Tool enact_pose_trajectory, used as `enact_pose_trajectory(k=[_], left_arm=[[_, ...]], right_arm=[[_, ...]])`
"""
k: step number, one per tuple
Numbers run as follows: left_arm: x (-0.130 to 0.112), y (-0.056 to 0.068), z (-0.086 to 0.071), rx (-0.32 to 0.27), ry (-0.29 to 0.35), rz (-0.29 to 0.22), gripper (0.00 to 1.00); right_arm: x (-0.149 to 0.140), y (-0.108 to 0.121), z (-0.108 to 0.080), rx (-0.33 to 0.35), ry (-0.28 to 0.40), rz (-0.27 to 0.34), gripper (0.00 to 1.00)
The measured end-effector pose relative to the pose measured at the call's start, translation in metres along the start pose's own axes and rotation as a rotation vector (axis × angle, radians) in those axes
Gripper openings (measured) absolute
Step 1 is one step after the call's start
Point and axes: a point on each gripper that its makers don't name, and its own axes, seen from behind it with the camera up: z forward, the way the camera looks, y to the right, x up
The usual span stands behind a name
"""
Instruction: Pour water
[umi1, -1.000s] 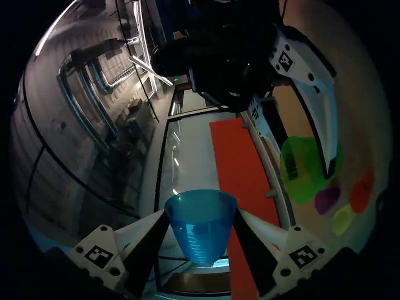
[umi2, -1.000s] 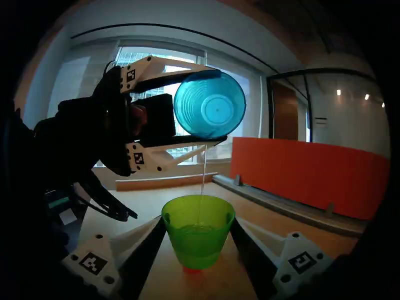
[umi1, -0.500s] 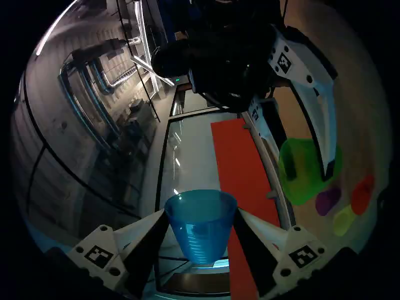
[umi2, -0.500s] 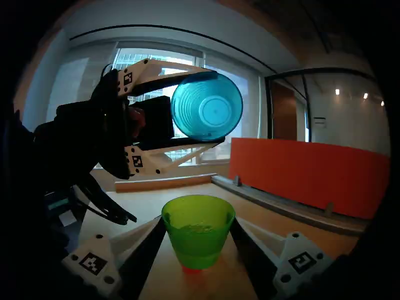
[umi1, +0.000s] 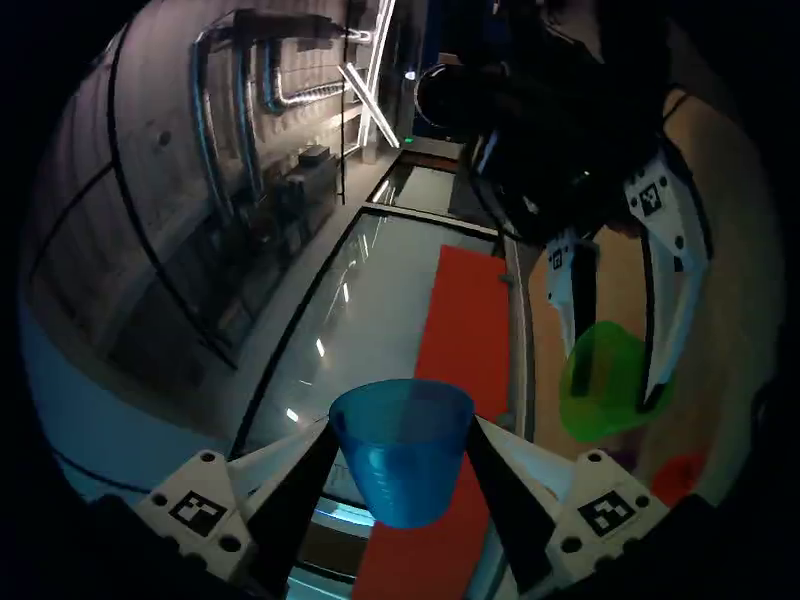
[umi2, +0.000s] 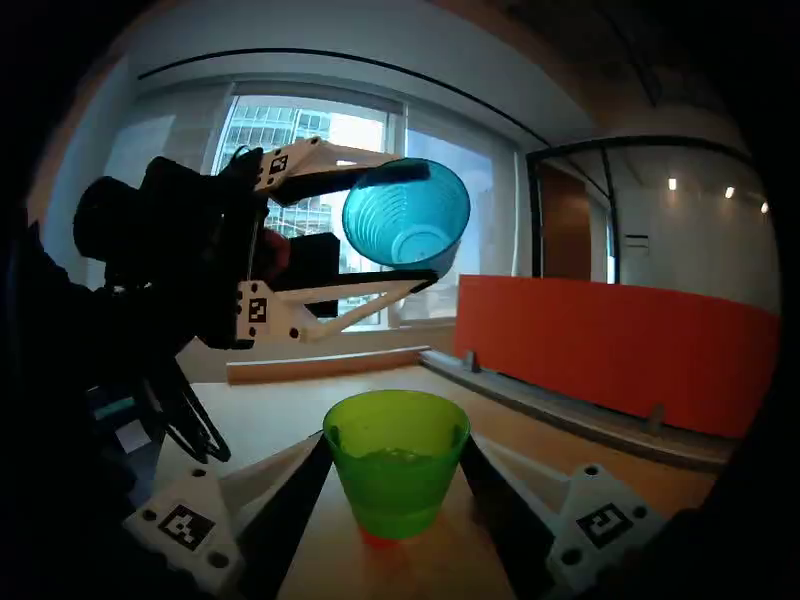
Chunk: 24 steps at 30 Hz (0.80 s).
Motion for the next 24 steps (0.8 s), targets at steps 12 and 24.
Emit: enact_pose_trajectory(k=[12,24], left_arm=[[-0.012,0.009,-0.006,-0.042,-0.015,-0.444,0.86],[-0.018,-0.001,-0.01,-0.067,-0.014,-0.864,0.86]], right_arm=[[0.007,0.005,0.002,-0.014,0.01,-0.007,0.9],[0.017,0.008,-0.001,-0.026,0.026,-0.01,0.9]])
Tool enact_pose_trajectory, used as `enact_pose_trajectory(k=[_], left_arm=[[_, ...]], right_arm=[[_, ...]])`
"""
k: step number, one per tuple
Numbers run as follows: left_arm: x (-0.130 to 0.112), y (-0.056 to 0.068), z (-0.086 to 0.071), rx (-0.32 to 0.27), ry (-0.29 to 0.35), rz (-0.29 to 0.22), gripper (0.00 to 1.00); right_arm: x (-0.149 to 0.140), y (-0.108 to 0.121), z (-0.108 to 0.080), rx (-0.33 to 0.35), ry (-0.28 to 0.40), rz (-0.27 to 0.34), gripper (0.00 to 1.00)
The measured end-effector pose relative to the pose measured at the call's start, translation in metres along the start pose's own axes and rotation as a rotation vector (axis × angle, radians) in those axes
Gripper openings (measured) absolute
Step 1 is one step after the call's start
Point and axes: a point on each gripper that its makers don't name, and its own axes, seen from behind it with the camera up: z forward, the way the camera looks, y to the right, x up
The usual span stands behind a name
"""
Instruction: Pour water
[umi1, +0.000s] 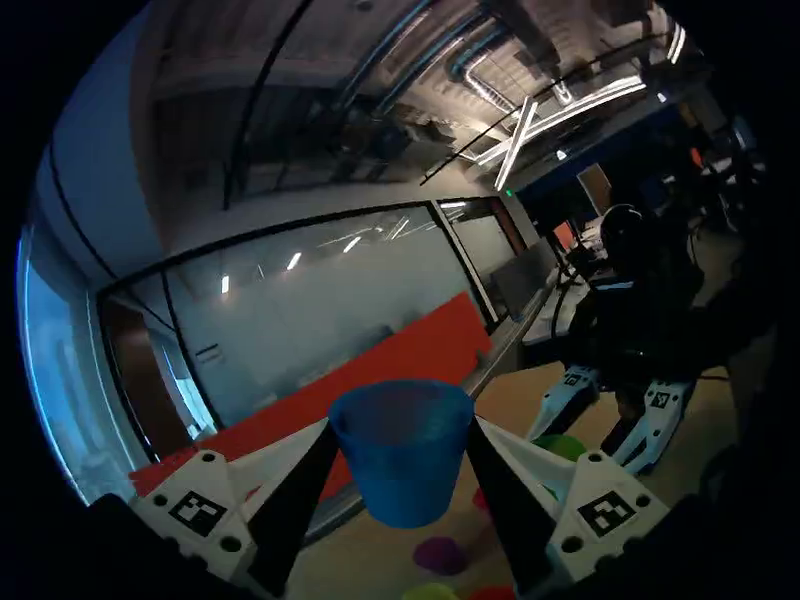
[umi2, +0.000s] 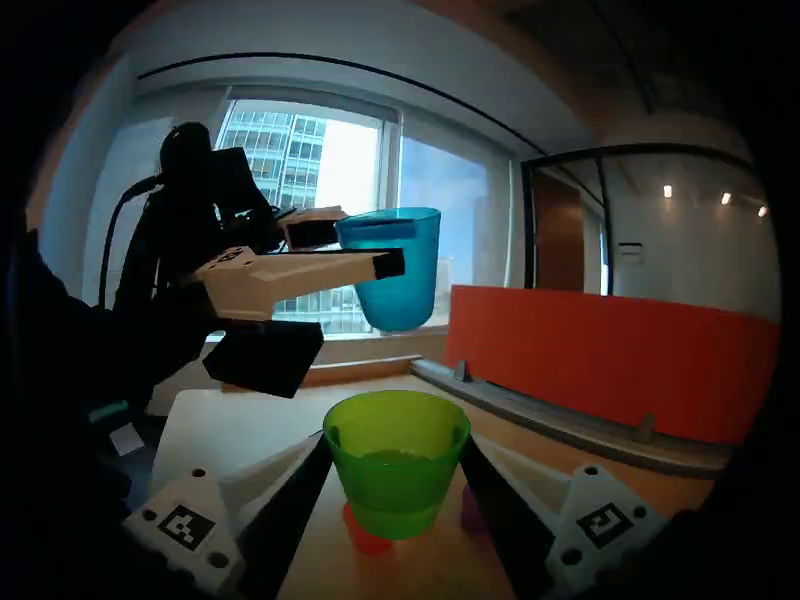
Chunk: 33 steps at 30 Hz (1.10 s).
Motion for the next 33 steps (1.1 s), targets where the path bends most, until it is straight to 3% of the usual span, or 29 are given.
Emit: enact_pose_trajectory(k=[6,15,18,26,33], left_arm=[[-0.01,-0.005,0.004,-0.01,-0.028,-0.179,0.86],[-0.02,-0.006,0.01,-0.027,-0.039,-0.381,0.86],[-0.022,-0.009,0.013,-0.019,-0.04,-0.409,0.86],[-0.02,-0.014,0.011,-0.005,-0.033,-0.411,0.86],[-0.035,-0.017,0.004,0.014,-0.058,-0.399,0.86]], right_arm=[[0.004,0.001,-0.001,-0.003,0.01,-0.003,0.9],[0.01,0.001,-0.004,-0.008,0.02,-0.009,0.9],[0.011,0.001,-0.004,-0.008,0.022,-0.009,0.9],[0.011,0.003,-0.004,-0.013,0.021,-0.005,0.9],[0.009,0.009,-0.01,-0.028,0.014,-0.003,0.9]])
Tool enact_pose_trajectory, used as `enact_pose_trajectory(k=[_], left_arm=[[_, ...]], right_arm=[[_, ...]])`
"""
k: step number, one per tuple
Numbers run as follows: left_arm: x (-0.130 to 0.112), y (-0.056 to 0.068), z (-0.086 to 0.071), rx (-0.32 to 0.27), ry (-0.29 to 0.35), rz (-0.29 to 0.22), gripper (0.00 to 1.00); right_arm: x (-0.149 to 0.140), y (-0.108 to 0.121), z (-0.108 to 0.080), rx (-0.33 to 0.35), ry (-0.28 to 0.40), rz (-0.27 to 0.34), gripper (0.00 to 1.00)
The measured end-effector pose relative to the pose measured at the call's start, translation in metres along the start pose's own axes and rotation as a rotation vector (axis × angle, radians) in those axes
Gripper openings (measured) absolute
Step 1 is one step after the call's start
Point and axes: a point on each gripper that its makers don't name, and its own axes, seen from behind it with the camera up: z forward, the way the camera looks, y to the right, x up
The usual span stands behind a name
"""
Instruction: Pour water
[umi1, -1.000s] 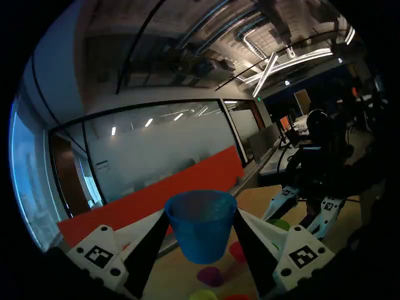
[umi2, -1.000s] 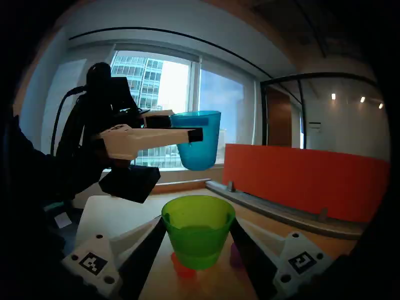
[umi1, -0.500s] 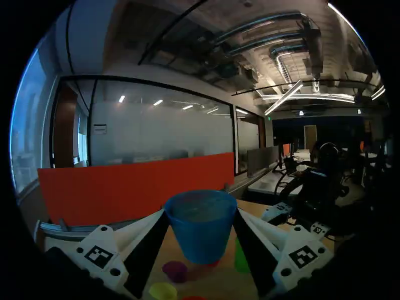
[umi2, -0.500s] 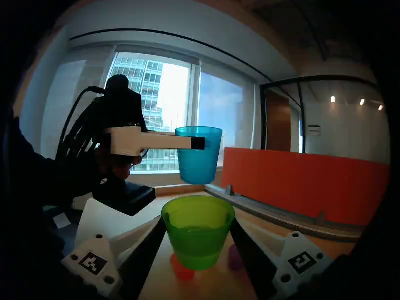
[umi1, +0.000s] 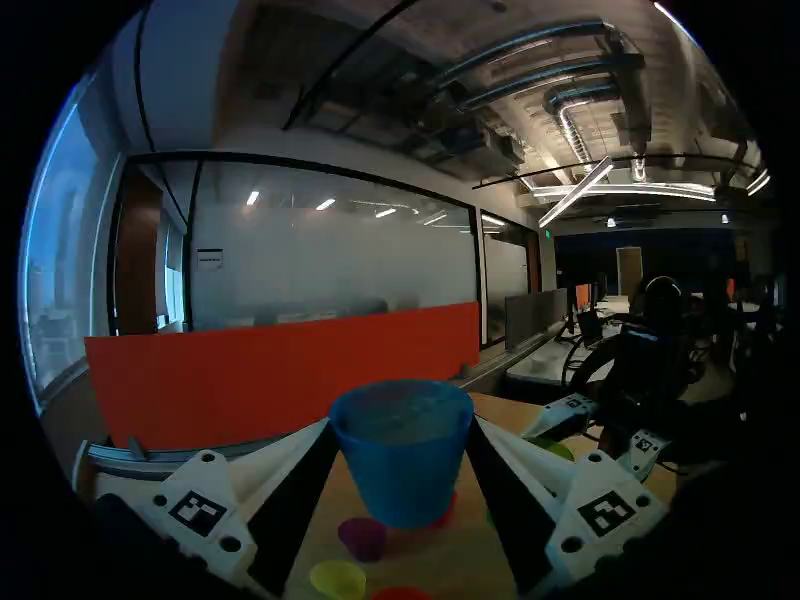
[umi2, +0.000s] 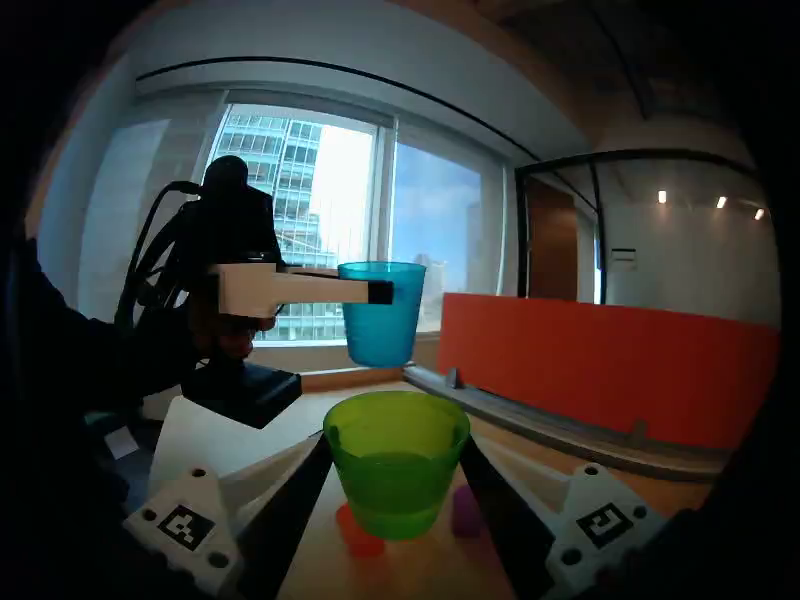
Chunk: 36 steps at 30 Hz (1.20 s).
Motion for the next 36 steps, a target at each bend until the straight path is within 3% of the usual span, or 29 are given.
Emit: enact_pose_trajectory(k=[11,24,36], left_arm=[[-0.022,-0.012,-0.021,0.027,-0.027,-0.017,0.86],[-0.043,-0.013,-0.046,0.034,-0.044,-0.01,0.86],[-0.058,-0.001,-0.06,0.015,-0.085,0.02,0.86]], right_arm=[[0.0,0.012,-0.019,-0.04,-0.014,0.002,0.9],[-0.005,0.027,-0.048,-0.099,-0.041,0.005,0.9],[-0.009,0.018,-0.054,-0.088,-0.065,0.003,0.9]])
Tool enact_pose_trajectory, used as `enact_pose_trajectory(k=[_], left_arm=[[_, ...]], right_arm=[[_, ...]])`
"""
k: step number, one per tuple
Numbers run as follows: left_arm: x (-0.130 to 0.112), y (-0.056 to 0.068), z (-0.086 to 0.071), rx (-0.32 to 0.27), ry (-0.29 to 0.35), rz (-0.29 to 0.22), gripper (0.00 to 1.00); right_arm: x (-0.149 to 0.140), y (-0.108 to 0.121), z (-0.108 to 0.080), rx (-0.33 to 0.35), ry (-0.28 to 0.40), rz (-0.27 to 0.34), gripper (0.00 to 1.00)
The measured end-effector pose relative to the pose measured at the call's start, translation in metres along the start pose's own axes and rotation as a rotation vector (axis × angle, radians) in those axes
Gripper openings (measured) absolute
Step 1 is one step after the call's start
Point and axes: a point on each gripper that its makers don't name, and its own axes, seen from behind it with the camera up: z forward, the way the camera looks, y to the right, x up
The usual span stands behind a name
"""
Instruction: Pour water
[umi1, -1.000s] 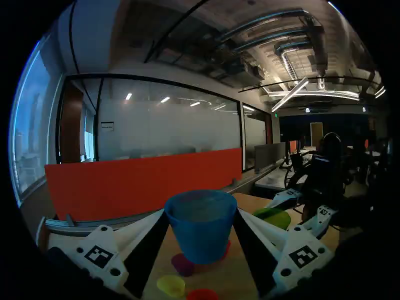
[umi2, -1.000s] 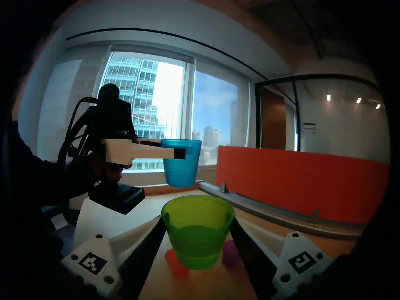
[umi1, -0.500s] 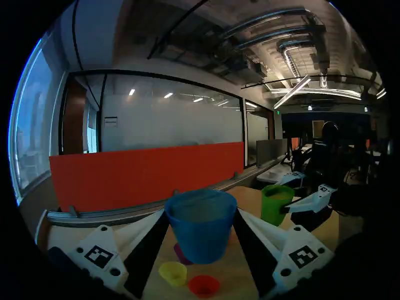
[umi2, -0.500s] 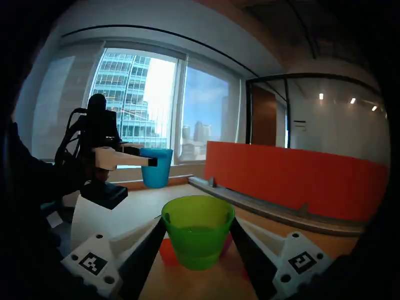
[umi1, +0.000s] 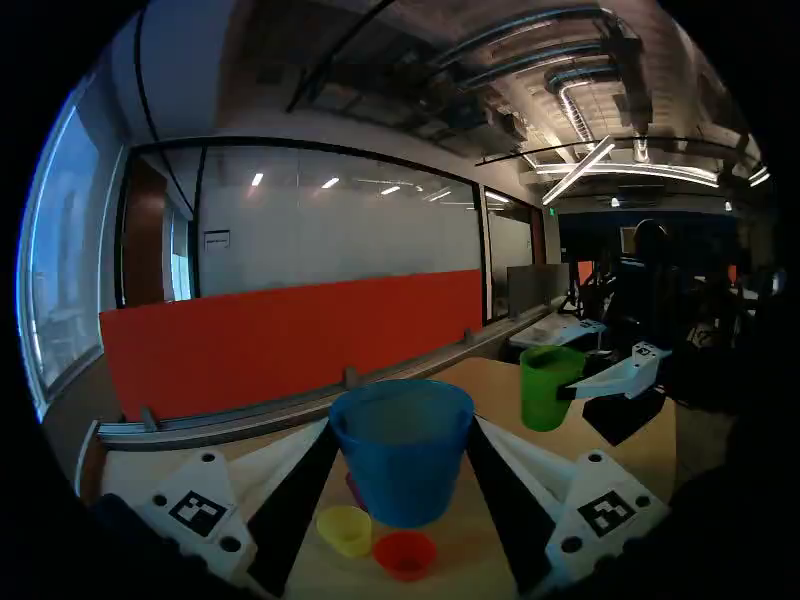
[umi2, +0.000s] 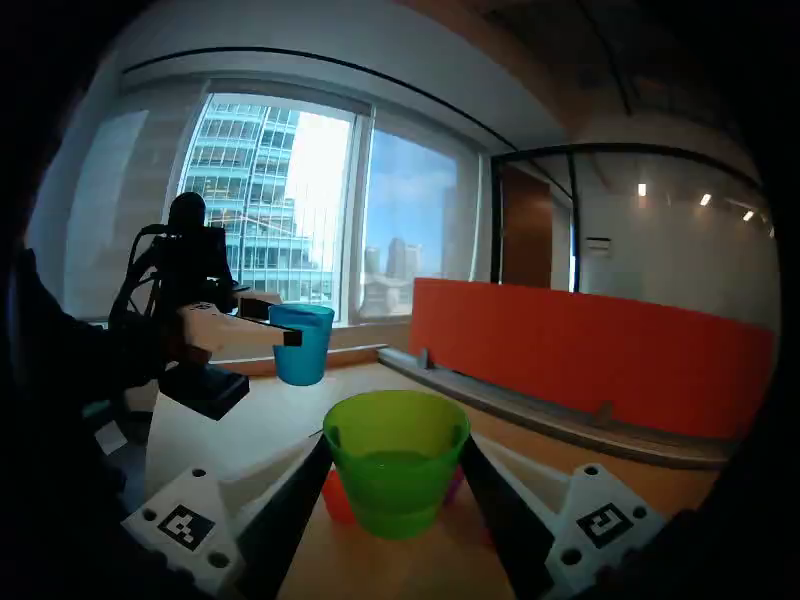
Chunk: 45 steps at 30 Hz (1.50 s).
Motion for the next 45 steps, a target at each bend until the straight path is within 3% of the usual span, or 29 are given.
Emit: enact_pose_trajectory(k=[17,33,45], left_arm=[[-0.053,0.028,-0.011,-0.073,-0.128,0.066,0.86],[-0.112,0.069,-0.003,-0.185,-0.258,0.136,0.86],[-0.147,0.086,-0.001,-0.262,-0.35,0.161,0.86]], right_arm=[[-0.024,-0.009,-0.011,0.02,-0.11,-0.007,0.9],[-0.07,-0.014,-0.01,0.071,-0.254,-0.021,0.9],[-0.103,-0.014,-0.009,0.092,-0.348,-0.014,0.9]])
